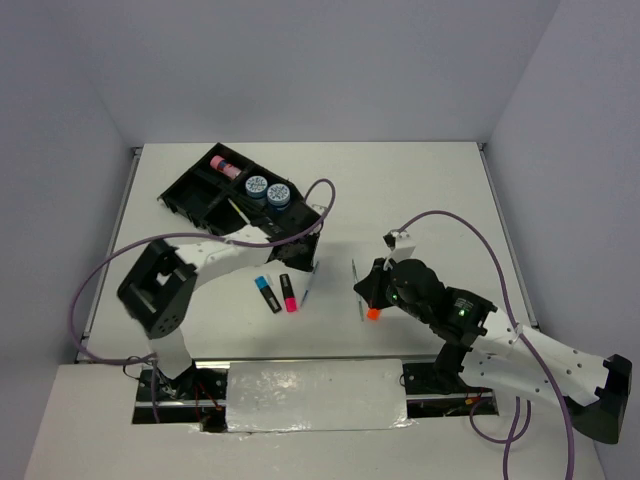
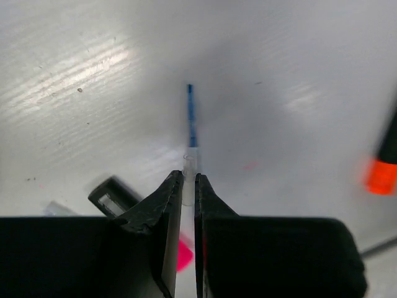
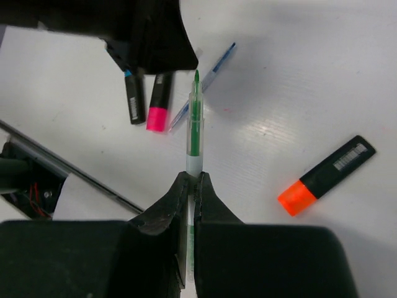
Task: Sort the stationery into containers
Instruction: Pick up the pen cap from the center of the board, then close the pen cap on the pen.
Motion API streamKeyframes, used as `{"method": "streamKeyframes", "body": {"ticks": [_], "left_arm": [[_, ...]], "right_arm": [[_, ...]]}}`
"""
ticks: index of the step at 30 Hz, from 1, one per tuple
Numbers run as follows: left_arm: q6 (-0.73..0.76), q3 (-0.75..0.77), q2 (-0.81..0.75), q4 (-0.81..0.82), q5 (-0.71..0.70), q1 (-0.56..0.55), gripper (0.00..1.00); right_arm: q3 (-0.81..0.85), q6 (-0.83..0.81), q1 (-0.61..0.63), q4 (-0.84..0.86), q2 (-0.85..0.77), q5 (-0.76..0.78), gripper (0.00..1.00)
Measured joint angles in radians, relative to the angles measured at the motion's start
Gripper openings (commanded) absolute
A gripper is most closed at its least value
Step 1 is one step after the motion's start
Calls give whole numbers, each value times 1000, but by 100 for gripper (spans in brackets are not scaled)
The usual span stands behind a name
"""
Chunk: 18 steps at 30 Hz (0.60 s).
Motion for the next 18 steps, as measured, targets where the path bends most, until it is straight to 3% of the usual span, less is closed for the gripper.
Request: {"method": "streamKeyframes", "body": {"ticks": [7,11,18], "left_arm": [[-143,-118,-417,233,40,0,0],[-250,-298,-620,531,72,-2,0],[-380,-480,-729,770,132,-8,0]], "right_arm": [[-126,51,45,216,-27,-45,0],[-162,80,135,365,-1,-36,0],[-135,84,289,478,35,103,0]]}}
